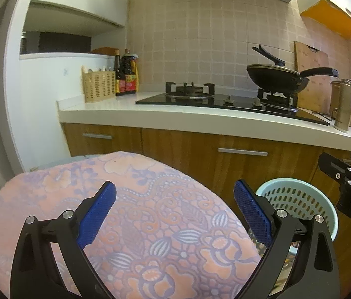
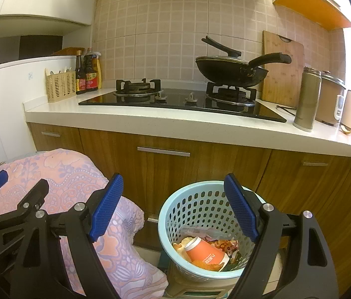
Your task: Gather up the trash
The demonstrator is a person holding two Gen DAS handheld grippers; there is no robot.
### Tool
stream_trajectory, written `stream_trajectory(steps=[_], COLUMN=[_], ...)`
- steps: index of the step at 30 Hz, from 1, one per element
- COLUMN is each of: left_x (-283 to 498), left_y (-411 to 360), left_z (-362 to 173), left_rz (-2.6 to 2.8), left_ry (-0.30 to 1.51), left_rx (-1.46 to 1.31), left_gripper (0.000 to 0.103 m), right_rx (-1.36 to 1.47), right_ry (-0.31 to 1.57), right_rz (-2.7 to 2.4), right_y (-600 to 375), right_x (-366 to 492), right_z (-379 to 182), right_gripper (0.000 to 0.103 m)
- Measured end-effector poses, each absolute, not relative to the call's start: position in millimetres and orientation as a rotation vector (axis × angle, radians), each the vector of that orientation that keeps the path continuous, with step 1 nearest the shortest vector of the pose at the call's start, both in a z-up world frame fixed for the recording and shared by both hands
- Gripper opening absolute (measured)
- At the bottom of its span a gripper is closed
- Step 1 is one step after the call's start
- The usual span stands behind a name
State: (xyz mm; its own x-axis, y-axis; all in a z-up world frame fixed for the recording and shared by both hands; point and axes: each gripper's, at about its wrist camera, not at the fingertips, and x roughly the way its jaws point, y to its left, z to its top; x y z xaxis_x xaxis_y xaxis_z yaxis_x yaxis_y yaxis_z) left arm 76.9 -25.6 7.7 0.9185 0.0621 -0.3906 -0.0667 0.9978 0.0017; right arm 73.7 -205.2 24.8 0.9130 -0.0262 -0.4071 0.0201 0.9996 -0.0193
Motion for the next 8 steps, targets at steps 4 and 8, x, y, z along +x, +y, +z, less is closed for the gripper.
stream_trajectory(steps=[4,8], left_x=[78.1,77.5], left_y=[-23.3,-20.8], left_z=[7.2,7.0], left_rz=[0.053,0.052], left_ry=[0.413,0.413], left_rx=[-0.032,-0.049], left_gripper=[0.095,0.095], right_rx=[-0.015,-0.015], right_ry=[0.415,0.410], right_rz=[-0.026,-0.031], right_y=[-206.4,-207.6], right_x=[73.1,72.4], right_z=[24.9,26.1], right_gripper=[0.079,0.079])
